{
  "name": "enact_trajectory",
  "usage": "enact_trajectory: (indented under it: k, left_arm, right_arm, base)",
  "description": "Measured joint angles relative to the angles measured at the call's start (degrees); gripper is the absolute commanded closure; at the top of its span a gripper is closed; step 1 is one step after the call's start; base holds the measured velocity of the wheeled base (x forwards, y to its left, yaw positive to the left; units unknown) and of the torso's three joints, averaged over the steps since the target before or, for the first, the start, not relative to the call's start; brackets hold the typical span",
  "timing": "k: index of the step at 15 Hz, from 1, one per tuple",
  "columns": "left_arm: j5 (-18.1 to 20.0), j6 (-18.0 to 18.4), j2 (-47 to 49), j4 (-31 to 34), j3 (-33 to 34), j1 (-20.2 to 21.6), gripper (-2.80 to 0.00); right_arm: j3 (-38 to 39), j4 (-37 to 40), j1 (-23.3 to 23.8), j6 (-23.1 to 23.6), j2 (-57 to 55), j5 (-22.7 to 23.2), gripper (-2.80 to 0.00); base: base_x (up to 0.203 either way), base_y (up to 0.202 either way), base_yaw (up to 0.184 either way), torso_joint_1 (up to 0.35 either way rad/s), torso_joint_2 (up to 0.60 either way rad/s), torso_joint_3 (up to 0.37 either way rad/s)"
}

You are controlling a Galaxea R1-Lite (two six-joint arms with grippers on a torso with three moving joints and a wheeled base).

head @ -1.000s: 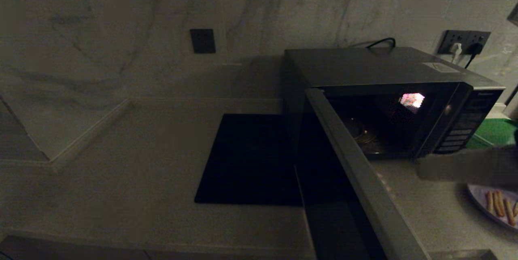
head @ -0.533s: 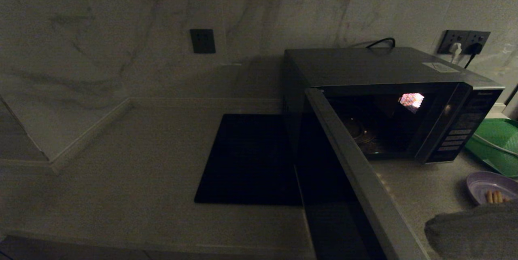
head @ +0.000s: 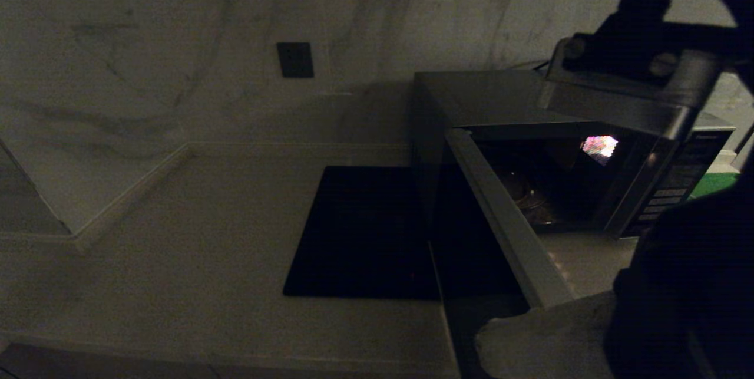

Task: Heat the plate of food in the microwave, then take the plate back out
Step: Close the microwave oven

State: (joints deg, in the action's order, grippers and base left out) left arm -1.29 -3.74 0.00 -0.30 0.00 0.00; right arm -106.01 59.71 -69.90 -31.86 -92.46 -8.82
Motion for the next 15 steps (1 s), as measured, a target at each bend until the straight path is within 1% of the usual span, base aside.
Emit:
enact_trajectory:
  k: [3, 7, 12, 15]
  left_arm:
    - [0.0, 0.0, 0.0, 0.0, 0.0, 0.0, 0.0]
    - [0.0, 0.0, 0.0, 0.0, 0.0, 0.0, 0.0]
    - [0.0, 0.0, 0.0, 0.0, 0.0, 0.0, 0.0]
    - [0.0, 0.0, 0.0, 0.0, 0.0, 0.0, 0.0]
  right_arm:
    - [0.6, 0.0, 1.0, 0.0, -1.2, -0.4, 0.0]
    - [2.2, -0.1, 3.1, -0.1, -2.3, -2.7, 0.0]
    - [3.4, -0.1, 6.9, -0.1, -3.1, -3.2, 0.0]
    - [4.5, -0.1, 8.1, -0.1, -3.2, -6.0, 0.0]
  base:
    - [0.0, 0.0, 0.0, 0.0, 0.0, 0.0]
    - [0.0, 0.0, 0.0, 0.0, 0.0, 0.0]
    - [0.0, 0.0, 0.0, 0.0, 0.0, 0.0]
    - [0.0, 0.0, 0.0, 0.0, 0.0, 0.0]
